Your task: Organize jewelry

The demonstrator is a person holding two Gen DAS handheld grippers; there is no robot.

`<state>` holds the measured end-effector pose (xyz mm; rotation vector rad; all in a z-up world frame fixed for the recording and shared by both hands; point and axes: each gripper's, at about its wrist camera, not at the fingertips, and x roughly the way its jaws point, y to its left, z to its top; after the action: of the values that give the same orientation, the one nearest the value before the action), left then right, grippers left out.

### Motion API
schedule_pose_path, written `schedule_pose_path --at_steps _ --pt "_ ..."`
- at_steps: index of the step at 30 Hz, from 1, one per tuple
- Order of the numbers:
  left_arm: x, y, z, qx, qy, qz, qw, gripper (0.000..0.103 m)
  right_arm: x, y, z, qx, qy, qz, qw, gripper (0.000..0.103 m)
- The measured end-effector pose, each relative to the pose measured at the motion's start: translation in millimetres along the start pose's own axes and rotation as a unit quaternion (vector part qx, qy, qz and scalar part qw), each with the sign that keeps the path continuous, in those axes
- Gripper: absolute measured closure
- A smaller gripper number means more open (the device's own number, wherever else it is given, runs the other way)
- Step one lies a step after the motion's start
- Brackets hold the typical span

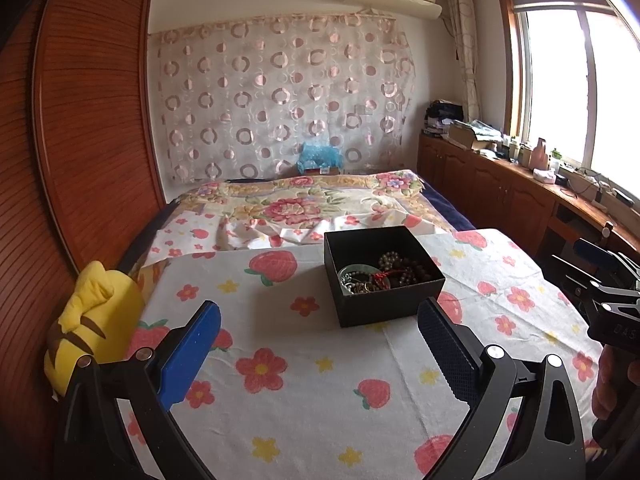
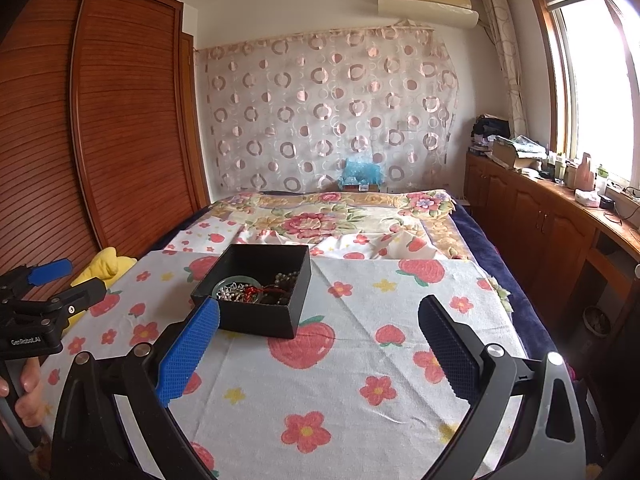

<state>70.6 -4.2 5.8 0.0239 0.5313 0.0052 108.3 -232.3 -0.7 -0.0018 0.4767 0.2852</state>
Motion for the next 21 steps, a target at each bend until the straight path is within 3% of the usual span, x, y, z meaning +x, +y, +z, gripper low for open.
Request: schedule_pose_path --at_steps 21 --pt "-7.1 -5.0 2.4 0.002 -0.007 0.001 1.0000 0.008 -0.5 -0.7 -0.2 0.001 -0.001 0.001 1.000 0.003"
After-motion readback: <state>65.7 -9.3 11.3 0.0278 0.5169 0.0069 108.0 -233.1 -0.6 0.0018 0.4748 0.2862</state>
